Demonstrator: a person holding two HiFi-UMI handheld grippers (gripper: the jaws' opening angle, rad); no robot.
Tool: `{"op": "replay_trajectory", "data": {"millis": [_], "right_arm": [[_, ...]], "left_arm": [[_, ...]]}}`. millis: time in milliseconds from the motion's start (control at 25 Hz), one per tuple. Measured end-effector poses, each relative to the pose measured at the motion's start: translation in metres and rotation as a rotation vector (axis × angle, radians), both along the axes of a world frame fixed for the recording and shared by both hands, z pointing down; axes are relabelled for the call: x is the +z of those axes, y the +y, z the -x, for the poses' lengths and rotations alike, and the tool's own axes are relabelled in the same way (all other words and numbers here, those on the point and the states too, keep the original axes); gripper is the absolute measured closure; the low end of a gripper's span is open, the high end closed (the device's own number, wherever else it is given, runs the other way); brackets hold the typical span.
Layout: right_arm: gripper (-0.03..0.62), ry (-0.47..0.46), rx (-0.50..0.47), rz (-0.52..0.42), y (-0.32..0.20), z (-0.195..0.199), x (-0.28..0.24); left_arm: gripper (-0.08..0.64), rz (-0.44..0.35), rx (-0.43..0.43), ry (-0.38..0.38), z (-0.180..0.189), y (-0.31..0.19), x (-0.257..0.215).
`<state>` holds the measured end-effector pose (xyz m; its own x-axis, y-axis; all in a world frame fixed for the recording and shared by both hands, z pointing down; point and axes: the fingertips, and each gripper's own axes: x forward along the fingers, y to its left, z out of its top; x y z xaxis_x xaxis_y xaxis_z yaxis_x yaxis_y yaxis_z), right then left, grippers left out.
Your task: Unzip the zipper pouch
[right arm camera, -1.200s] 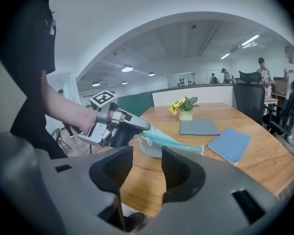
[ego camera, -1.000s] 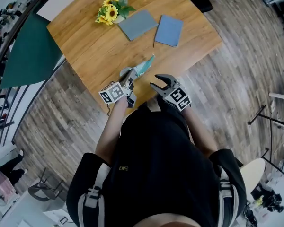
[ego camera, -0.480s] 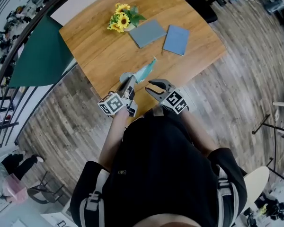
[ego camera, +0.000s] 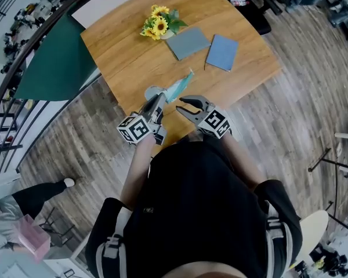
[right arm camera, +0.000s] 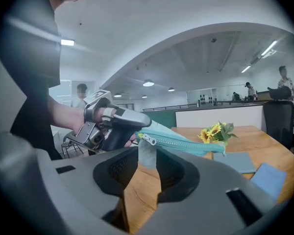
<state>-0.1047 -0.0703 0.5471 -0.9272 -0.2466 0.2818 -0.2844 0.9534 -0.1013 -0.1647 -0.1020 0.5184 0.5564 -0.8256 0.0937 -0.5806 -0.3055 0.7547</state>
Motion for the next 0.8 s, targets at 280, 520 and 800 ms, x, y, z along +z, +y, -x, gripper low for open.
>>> {"op": "replay_trajectory", "data": {"millis": [280,520,800], "right_arm": [[0.474,-0.007,-0.013,-0.014,-0.002,0.006,-0.005],[0.479,-0.058,-0.048,0.022,0.002,0.007,-0.011],[0.519,-0.067,-0.061,0.024,0.005,0.009,-0.014]], "left_arm": [[0.555,-0.005,0.010,-0.004,-0.001,0.003,-0.003],[0.554,-0.001,0.010,-0.004,-0.001,0.005,-0.002],[0.554,0.006,0.001,-0.009,0.005,0.005,0.001]]}}
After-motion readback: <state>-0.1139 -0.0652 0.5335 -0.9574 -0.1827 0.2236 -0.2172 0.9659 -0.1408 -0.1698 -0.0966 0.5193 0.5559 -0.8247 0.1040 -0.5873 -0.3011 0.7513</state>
